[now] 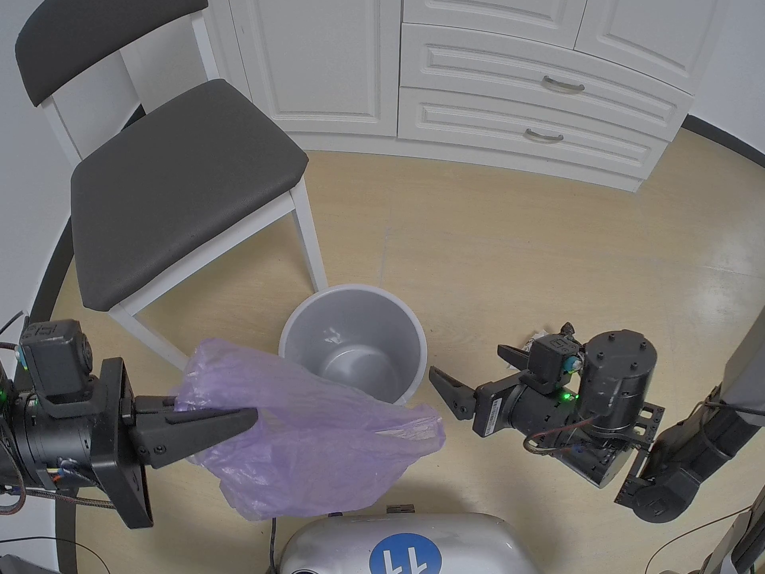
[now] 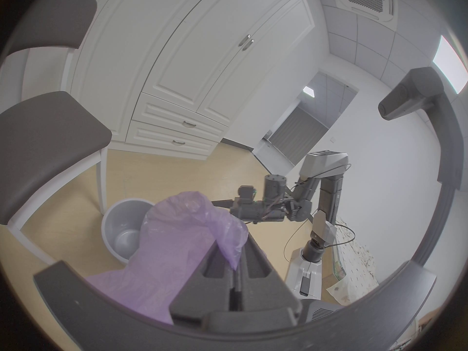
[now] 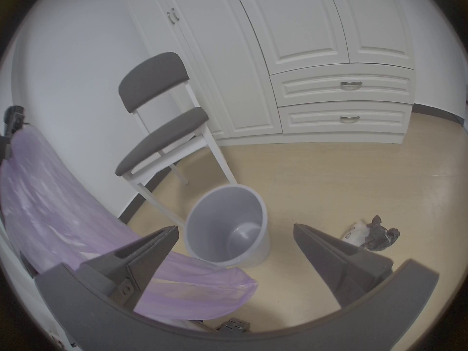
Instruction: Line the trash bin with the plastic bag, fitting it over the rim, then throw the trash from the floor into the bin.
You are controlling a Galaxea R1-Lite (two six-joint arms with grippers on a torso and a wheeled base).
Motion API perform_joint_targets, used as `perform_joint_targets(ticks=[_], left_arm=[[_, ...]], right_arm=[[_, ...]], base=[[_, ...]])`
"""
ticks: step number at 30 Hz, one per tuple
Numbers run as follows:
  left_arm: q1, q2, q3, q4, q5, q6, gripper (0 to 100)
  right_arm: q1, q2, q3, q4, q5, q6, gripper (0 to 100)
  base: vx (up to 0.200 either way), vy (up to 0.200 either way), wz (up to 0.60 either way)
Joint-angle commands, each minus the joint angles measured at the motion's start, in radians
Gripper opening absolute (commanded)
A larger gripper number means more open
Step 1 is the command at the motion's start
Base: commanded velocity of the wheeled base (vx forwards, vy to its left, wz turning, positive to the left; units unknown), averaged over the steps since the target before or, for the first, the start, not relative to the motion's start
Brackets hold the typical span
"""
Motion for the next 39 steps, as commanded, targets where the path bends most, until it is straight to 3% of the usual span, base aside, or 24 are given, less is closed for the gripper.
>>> perform_joint_targets(ticks=[1,11,21,26,31,34,39], left_arm=[[-0.031,-0.023,0.014,-0.008,0.001,0.0,0],[-0.013,0.011,0.009,-0.011,0.003,-0.001,0],[0.026,0.135,0.0,-0.096,0.009,-0.006,0],[0.024,0.229,-0.098,-0.101,0.007,-0.001,0],[0.02,0.318,-0.183,-0.072,0.019,0.061,0],[-0.002,0.336,-0.249,0.012,0.066,0.074,0],[-0.079,0.342,-0.439,0.284,0.245,0.065,0]], right_arm=[[0.021,0.116,-0.021,0.0,-0.02,0.005,100],[0.223,0.118,0.083,-0.011,-0.011,0.029,100],[0.275,0.078,0.097,-0.011,-0.011,0.031,100],[0.291,0.093,0.095,-0.011,-0.009,0.032,100],[0.292,0.112,0.091,-0.012,-0.009,0.032,100],[0.292,0.127,0.086,-0.014,-0.009,0.034,100],[0.283,0.139,0.072,-0.015,-0.011,0.041,100]], base=[[0.0,0.0,0.0],[0.0,0.0,0.0],[0.0,0.0,0.0],[0.0,0.0,0.0],[0.0,0.0,0.0],[0.0,0.0,0.0],[0.0,0.0,0.0]])
